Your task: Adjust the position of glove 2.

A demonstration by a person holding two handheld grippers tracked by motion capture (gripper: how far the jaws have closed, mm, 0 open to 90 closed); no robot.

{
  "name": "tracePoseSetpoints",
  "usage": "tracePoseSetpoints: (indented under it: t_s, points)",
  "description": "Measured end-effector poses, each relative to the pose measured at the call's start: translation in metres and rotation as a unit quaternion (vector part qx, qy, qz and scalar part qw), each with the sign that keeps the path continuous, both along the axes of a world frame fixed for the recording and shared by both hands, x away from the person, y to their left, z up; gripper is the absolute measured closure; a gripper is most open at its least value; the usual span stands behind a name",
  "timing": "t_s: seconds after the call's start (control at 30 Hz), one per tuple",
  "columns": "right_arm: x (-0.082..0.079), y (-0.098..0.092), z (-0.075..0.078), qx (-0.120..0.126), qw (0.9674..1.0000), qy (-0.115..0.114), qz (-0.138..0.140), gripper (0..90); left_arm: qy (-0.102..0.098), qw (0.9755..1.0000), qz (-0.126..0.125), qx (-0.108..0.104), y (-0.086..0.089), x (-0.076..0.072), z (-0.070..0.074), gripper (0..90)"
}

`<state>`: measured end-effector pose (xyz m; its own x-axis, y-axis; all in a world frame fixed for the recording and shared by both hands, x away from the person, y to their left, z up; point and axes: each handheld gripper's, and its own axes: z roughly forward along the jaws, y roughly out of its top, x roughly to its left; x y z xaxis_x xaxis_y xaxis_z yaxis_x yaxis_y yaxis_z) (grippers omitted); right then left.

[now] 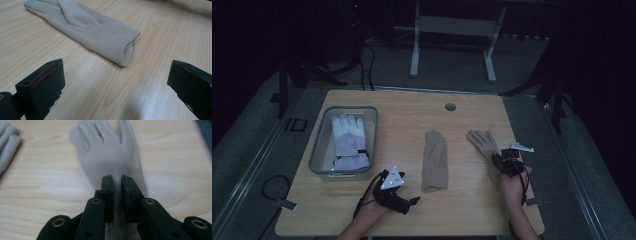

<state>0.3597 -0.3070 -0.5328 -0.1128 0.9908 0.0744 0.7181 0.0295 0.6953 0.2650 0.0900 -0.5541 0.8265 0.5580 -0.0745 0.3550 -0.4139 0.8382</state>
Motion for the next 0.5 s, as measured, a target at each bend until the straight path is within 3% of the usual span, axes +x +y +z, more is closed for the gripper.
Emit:
tracePoseSetpoints:
  t_s: [0.13,0.23,0.3,0.5]
  points:
    - [0.001,0.004,-0.013,0.008,0.9997,0.015,0.017,70.8,0.000,1.0000,0.000,-0.001,0.000,0.000,0.000,1.3]
    - [0.002,0.003,-0.012,0.016,0.9994,0.016,0.026,65.1,0.000,1.0000,-0.001,0.000,0.000,0.000,0.000,1.3]
    - [0.000,0.004,-0.010,0.008,0.9992,0.016,0.036,63.3,0.000,1.0000,-0.001,-0.001,0.000,0.000,0.000,1.4]
    - [0.005,-0.007,0.007,-0.015,0.9970,-0.016,0.074,59.5,-0.001,1.0000,0.000,-0.001,0.000,-0.001,0.000,1.4]
